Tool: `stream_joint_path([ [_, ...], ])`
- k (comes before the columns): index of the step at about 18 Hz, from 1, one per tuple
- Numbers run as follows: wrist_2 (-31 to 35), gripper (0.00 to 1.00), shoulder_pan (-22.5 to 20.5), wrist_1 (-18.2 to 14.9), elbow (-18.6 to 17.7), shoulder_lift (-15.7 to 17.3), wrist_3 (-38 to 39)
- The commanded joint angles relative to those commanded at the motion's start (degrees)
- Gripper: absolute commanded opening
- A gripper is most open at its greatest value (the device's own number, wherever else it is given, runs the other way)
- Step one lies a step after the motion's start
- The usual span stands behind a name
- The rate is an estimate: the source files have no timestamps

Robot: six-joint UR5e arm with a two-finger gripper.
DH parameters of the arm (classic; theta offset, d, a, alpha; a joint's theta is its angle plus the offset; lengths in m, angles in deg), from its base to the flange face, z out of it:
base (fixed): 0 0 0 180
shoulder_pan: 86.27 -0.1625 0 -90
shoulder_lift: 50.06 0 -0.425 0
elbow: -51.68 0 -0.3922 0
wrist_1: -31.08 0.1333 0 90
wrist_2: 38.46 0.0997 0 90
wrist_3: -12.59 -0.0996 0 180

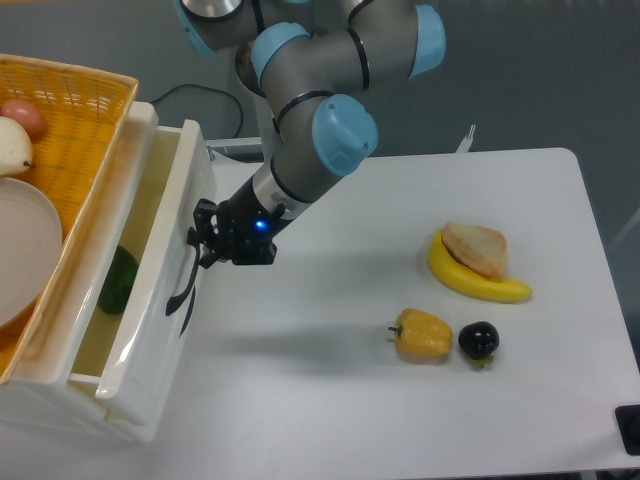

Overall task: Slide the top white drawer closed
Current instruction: 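Push the drawer front with the gripper into the cabinet, then keep pushing the drawer front until flush with the cabinet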

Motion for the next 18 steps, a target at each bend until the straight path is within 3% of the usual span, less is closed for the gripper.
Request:
stream_joint_path([
  [18,-0.1,0.08,2.7,2.0,0.0,-0.3,2.8],
])
